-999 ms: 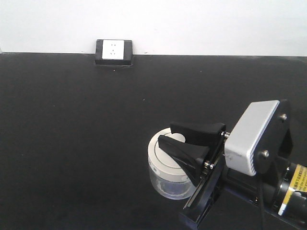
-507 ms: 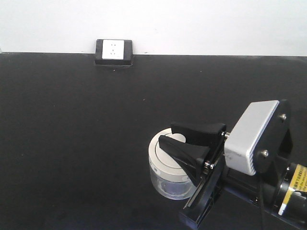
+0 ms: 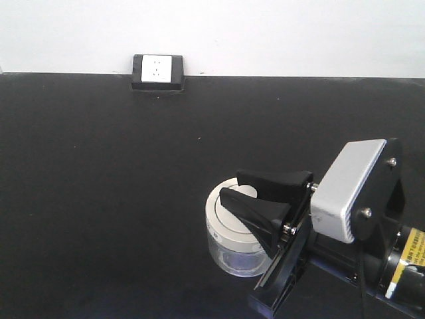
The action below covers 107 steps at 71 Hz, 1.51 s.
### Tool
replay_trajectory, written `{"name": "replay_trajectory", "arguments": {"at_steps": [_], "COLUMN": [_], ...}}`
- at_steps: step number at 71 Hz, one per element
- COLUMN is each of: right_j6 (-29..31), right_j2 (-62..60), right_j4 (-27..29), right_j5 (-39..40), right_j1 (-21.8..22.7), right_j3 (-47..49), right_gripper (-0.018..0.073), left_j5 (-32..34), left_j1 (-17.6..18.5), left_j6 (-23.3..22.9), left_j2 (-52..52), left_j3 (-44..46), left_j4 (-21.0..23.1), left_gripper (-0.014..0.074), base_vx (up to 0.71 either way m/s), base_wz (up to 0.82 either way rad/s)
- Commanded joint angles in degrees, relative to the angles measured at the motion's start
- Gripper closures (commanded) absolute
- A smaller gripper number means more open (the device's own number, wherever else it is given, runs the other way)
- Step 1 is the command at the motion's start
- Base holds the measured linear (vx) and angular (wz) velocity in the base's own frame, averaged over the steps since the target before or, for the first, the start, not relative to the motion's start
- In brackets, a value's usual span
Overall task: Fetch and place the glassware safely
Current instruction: 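Hold the jar in the right gripper while the base turns to the black countertop, then extend the right arm forward, carrying the jar over the countertop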
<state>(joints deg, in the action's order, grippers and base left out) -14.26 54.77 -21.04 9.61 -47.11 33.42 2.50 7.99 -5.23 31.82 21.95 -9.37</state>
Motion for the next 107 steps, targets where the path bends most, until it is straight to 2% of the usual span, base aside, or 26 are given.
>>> {"name": "replay_trajectory", "arguments": {"at_steps": [1, 34, 44, 61, 68, 80, 85, 95, 107], "right_j6": [0.20, 0.40, 0.54, 0.18, 0.11, 0.11, 0.00, -0.05, 0.44], "right_j2": [-0.68, 0.31, 2.80, 10.36, 13.75, 21.77, 25.56, 33.83, 43.59], "right_j4": [0.24, 1.05, 1.05, 1.10, 0.97, -3.67, -5.18, -4.53, -4.83], "right_j5": [5.14, 5.13, 7.55, 21.40, 24.83, 33.35, 39.52, 52.78, 64.00], "right_j1": [0.03, 0.14, 2.38, 13.45, 18.13, 25.76, 27.74, 30.62, 32.88], "right_j3": [1.87, 1.87, 1.92, 2.07, 2.07, 2.13, 2.13, 2.13, 2.74], "right_gripper": [0.0560, 0.0560, 0.0560, 0.0560, 0.0560, 0.0560, 0.0560, 0.0560, 0.0560], "left_j5": [4.08, 4.08, 4.08, 4.08, 4.08, 4.08, 4.08, 4.08, 4.08], "left_j1": [0.37, 0.37, 0.37, 0.37, 0.37, 0.37, 0.37, 0.37, 0.37], "left_j6": [-0.46, -0.46, -0.46, -0.46, -0.46, -0.46, -0.46, -0.46, -0.46], "left_j2": [-0.02, -0.02, -0.02, -0.02, -0.02, -0.02, -0.02, -0.02, -0.02], "left_j3": [1.44, 1.44, 1.44, 1.44, 1.44, 1.44, 1.44, 1.44, 1.44], "left_j4": [0.46, 0.46, 0.46, 0.46, 0.46, 0.46, 0.46, 0.46, 0.46], "left_gripper": [0.0603, 0.0603, 0.0603, 0.0603, 0.0603, 0.0603, 0.0603, 0.0603, 0.0603], "base_vx": [0.00, 0.00, 0.00, 0.00, 0.00, 0.00, 0.00, 0.00, 0.00], "base_wz": [0.00, 0.00, 0.00, 0.00, 0.00, 0.00, 0.00, 0.00, 0.00]}}
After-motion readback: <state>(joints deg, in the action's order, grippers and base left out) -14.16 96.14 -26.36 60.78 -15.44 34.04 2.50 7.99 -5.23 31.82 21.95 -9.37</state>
